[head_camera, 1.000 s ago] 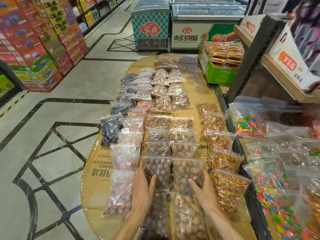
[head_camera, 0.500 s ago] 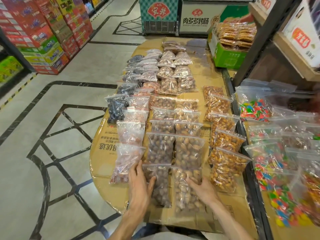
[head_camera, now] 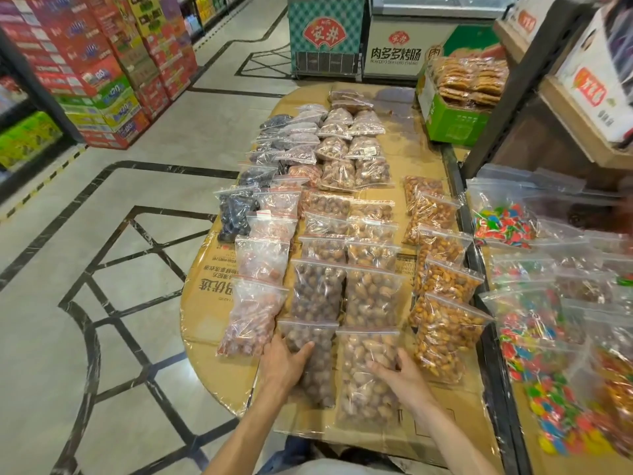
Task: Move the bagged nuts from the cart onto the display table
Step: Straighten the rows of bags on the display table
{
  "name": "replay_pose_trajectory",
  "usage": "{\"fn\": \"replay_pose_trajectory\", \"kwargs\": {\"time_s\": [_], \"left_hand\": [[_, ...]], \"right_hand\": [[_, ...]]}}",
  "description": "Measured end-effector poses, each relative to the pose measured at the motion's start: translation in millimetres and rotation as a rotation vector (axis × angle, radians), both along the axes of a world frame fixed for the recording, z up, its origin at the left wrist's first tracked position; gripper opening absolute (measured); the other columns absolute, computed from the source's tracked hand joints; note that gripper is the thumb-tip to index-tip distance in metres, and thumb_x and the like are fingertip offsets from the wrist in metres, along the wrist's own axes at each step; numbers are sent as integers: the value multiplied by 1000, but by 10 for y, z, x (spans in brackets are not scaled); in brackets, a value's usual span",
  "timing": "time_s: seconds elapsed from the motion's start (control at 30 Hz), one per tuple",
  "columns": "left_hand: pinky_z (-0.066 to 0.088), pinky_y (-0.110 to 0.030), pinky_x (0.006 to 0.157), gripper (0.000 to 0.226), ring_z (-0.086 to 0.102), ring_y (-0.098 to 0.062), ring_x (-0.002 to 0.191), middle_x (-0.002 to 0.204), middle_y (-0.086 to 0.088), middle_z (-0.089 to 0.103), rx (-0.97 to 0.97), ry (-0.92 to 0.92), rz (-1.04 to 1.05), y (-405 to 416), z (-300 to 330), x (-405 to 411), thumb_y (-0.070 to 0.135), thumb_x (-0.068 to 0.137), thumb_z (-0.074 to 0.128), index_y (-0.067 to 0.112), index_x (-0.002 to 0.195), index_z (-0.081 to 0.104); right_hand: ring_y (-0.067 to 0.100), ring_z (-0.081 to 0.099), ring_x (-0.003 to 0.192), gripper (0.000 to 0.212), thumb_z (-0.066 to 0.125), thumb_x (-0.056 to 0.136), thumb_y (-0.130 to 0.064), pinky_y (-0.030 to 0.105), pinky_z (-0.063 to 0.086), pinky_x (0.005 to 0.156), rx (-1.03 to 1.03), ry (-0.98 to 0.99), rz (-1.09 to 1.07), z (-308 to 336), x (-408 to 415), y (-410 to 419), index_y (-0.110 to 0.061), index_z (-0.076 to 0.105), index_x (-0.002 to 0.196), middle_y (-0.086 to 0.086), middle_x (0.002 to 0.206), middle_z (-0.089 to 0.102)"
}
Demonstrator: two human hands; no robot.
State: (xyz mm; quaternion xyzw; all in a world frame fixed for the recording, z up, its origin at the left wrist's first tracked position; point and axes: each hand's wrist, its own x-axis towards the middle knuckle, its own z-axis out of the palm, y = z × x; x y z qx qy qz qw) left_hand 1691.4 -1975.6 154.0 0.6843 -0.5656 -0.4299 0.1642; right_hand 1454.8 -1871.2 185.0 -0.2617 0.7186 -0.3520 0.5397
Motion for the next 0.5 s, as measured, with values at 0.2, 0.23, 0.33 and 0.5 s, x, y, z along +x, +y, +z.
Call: {"fn": "replay_pose_trajectory", "kwargs": {"time_s": [0.2,0.23,0.33,0.5], "left_hand": [[58,-42,98,41,67,-9,109,122,4,68,4,280,65,110,244,-52,33,88,82,40,115,51],[56,-36,98,43,64,-3,109,124,8,66,-15,306,57,103,278,-62,29,91,81,40,118,49],[47,-35,104,59,54,0,117,129,25,52,-109,346,15,38,382,-120,31,92,79,31,140,44],[31,-45,120,90,35,-23,147,158,-4,34,-142,254,-30,-49,420,-176,41,95,74,27,165,19]], "right_hand": [[20,40,151,97,84,88,-42,43,35,124,-121,44,-39,-38,-16,20,-22,30,166,0,168,39],[19,42,149,94,84,88,-42,44,37,124,-148,61,-47,14,-22,-9,-24,32,165,-2,165,42],[7,50,129,71,78,96,-27,27,41,108,-218,55,-52,122,-37,-149,-29,41,156,-14,143,54],[11,35,142,83,79,95,-36,35,32,118,-262,157,-47,92,-59,-282,-23,32,163,-11,147,34]]}}
